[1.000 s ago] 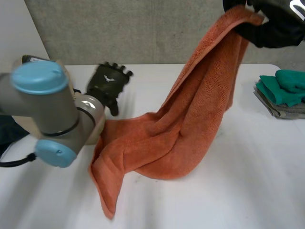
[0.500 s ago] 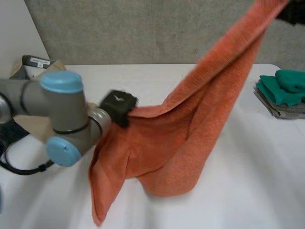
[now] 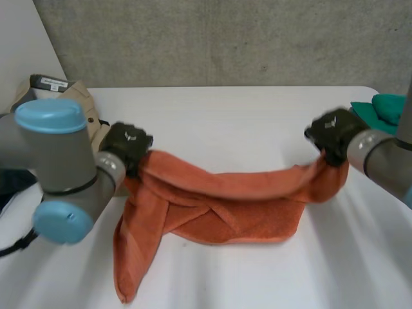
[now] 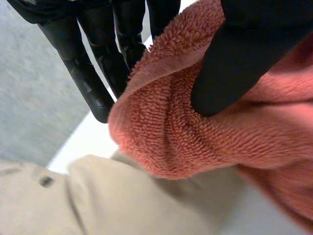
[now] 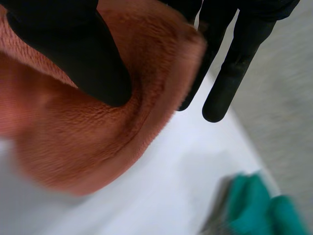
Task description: Fold the laundry.
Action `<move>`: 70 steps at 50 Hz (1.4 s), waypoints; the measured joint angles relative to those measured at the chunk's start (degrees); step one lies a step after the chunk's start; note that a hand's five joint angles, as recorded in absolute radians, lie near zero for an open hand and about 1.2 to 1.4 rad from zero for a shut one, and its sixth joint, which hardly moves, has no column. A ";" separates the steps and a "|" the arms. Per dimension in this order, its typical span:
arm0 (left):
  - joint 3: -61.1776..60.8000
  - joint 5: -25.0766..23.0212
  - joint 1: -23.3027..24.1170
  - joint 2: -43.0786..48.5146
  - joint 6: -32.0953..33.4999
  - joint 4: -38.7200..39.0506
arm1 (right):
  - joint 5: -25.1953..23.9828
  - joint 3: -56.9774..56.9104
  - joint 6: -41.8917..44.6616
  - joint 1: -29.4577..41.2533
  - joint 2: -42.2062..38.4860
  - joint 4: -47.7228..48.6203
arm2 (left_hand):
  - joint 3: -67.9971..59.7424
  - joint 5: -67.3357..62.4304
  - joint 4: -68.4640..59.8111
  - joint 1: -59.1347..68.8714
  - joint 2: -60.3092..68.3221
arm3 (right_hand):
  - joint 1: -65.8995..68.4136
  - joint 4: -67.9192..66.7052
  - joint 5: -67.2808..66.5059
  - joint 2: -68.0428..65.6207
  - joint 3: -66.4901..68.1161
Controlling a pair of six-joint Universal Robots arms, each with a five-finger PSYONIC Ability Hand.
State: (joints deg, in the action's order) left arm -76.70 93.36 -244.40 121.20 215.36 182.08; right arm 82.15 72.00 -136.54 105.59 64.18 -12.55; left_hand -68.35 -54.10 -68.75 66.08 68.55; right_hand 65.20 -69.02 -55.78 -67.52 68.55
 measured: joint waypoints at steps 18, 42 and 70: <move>25.86 6.82 1.25 3.94 11.94 35.06 | 6.56 -14.29 -5.93 1.04 -2.87 56.44 | -0.06 0.00 -0.03 0.00 0.00 | 0.00 -0.01 -0.58 -0.05 0.02; -15.99 7.79 8.13 4.06 9.88 30.58 | -6.32 17.13 -10.03 -8.65 -1.01 26.60 | 18.31 13.39 18.48 -17.55 -18.80 | 0.00 -0.01 -0.58 -0.06 0.05; -34.74 -13.56 -11.65 -18.55 0.91 16.28 | -10.57 23.70 -6.75 -18.17 3.85 24.05 | 50.51 46.01 50.79 -48.02 -50.54 | 0.00 -0.01 -0.58 -0.06 0.05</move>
State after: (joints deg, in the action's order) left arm -111.44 79.80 -256.05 102.65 216.26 198.36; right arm 71.57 95.70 -143.29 87.42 68.03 11.51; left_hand -17.84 -8.09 -17.97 18.06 18.01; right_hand 65.20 -69.04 -56.36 -67.58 68.59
